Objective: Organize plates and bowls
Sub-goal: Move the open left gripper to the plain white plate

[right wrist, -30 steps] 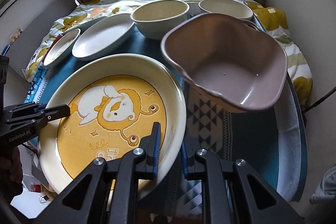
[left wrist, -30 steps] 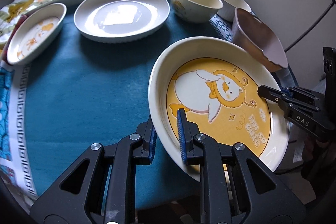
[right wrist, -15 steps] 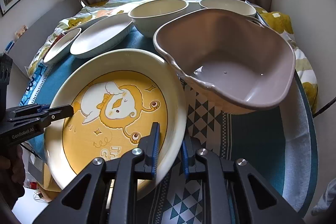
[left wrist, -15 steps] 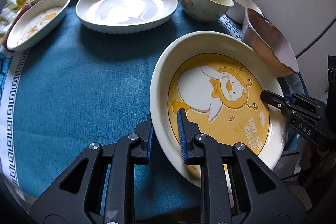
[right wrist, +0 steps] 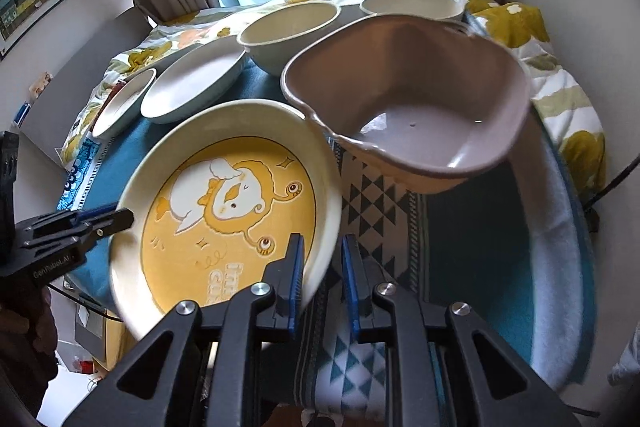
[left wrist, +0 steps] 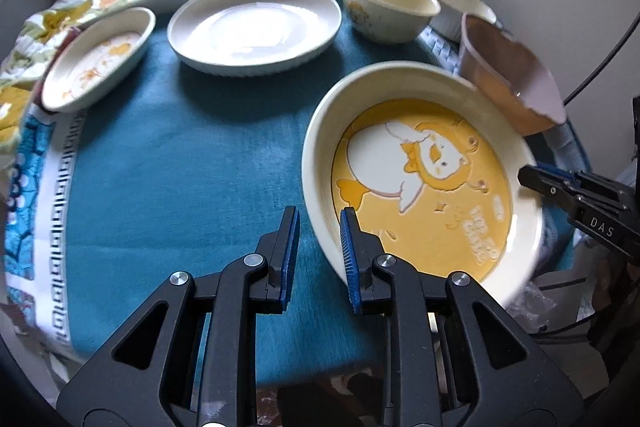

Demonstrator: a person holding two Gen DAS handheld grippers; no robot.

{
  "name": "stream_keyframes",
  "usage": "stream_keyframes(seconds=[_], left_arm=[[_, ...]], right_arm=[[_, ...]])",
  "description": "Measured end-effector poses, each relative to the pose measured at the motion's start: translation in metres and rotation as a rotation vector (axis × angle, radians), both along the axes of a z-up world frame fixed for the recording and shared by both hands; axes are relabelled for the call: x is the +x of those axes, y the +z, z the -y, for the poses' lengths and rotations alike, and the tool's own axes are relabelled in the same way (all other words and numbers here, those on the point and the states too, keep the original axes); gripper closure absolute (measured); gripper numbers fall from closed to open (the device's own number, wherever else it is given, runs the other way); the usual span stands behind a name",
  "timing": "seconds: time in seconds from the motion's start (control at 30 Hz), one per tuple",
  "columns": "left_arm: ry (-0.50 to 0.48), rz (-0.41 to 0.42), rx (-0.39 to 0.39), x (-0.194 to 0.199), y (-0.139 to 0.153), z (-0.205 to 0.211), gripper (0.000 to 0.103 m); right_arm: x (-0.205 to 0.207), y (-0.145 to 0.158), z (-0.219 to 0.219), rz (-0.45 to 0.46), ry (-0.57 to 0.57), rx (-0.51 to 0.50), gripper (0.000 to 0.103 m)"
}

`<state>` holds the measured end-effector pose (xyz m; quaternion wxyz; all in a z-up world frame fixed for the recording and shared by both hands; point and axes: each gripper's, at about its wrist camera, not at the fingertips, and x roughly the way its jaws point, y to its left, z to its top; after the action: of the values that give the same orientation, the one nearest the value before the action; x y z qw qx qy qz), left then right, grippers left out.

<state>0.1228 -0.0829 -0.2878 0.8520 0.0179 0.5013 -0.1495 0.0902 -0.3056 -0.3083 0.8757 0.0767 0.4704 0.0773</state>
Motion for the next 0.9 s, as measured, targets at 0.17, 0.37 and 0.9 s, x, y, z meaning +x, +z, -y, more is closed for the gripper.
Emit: stream_keyframes(seconds=[0.17, 0.37, 0.9], left_arm=[[0.021, 0.082, -0.014, -0.017, 0.052, -0.009, 0.085], [0.084, 0.205, 0.013, -0.033, 0.120, -0.020, 0.084], [0.162, 0.375, 0.062, -0.007, 0.175, -0.075, 0.000]], right_arm=[[-0.020, 0.041, -0.001, 0.060, 0.011, -0.020, 0.083], [-0.029, 0.114, -0.014, 0.241, 0.060, -0.006, 0.009], [0.017, 0.156, -0.093, 0.372, 0.190, -0.024, 0.000]])
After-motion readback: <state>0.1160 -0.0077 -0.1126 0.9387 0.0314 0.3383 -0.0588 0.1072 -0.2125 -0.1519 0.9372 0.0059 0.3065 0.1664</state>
